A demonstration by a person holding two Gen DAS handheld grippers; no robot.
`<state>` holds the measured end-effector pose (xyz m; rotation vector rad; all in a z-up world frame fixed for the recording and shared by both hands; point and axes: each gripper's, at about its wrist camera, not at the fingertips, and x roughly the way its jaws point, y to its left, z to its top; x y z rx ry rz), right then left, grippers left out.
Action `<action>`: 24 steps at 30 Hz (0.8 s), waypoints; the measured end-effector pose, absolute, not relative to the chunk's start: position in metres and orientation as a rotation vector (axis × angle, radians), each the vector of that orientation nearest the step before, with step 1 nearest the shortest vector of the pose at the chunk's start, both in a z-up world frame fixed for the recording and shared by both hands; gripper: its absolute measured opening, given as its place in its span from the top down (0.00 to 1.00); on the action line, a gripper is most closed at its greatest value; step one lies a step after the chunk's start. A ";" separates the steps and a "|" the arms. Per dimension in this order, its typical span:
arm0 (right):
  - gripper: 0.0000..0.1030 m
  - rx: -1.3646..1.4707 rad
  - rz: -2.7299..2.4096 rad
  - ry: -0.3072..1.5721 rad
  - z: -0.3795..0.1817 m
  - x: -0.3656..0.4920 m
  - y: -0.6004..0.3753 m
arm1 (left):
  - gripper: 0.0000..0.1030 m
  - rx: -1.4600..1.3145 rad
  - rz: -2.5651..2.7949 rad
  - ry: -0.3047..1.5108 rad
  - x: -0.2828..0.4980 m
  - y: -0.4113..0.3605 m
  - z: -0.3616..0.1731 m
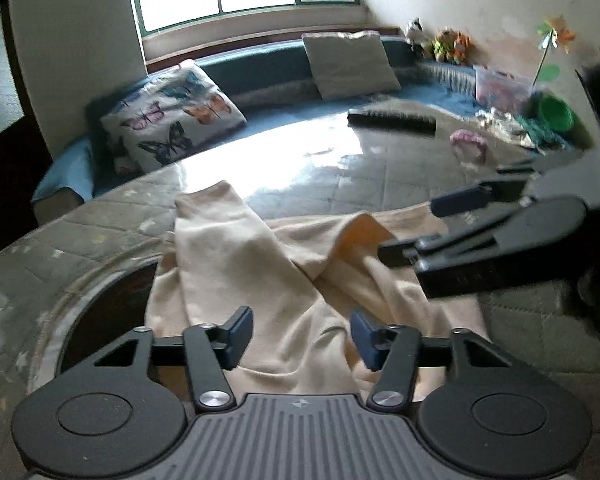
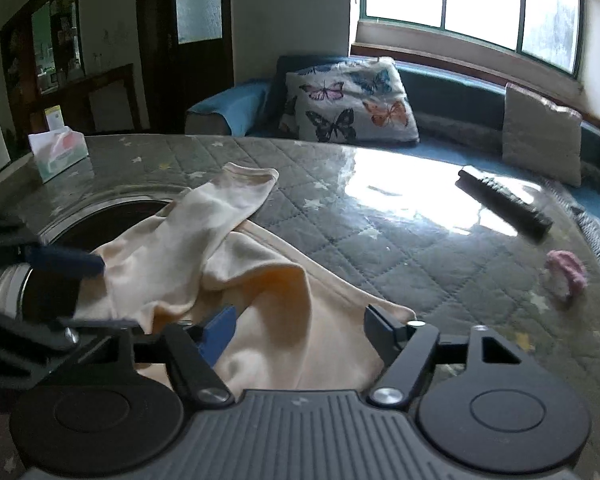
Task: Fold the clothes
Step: 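Grasp the shirt edges with both grippers and lift it off the table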
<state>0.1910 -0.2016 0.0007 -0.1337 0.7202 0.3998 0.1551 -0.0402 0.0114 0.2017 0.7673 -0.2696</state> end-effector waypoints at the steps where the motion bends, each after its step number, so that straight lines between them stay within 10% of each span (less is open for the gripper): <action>1: 0.38 -0.127 0.403 0.731 -0.003 0.198 -0.201 | 0.63 0.206 -0.282 0.776 0.160 -0.042 0.009; 3: 0.45 -0.111 0.410 0.747 -0.008 0.209 -0.200 | 0.83 0.184 -0.284 0.776 0.160 -0.036 0.009; 9: 0.95 -0.063 0.432 0.766 -0.016 0.226 -0.198 | 0.91 0.100 -0.263 0.753 0.147 -0.010 0.013; 24: 0.98 -0.033 0.204 0.621 0.032 0.168 -0.274 | 0.93 -0.089 -0.024 0.766 0.058 0.082 0.028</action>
